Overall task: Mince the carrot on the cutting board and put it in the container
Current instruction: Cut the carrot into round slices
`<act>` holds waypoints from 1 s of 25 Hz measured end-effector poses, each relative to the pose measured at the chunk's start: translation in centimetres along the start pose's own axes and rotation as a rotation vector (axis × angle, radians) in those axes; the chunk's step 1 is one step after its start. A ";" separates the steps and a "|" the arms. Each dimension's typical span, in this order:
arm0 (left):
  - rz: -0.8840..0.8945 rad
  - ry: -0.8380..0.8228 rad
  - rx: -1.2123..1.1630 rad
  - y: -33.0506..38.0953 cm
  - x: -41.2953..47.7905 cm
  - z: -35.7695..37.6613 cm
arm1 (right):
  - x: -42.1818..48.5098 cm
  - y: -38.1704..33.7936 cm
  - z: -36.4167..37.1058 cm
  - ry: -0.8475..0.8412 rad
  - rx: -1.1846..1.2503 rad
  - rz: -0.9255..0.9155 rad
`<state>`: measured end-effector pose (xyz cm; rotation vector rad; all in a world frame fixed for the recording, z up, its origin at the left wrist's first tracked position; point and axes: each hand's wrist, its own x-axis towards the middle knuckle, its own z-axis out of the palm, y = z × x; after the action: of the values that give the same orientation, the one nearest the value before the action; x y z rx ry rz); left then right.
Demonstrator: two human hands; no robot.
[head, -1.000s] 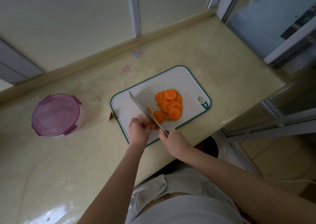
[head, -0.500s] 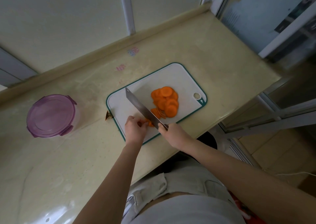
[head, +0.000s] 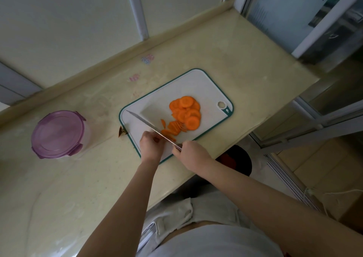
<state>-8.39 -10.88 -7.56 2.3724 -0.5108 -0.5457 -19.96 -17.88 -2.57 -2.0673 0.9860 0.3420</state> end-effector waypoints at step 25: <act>-0.059 0.000 -0.027 0.1 0.0 0.0 | 0.6 0.8 -0.5 -0.063 0.218 0.031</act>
<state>-8.41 -10.94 -7.53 2.3683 -0.4323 -0.5761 -20.18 -18.87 -2.97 -1.8356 0.9733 0.2998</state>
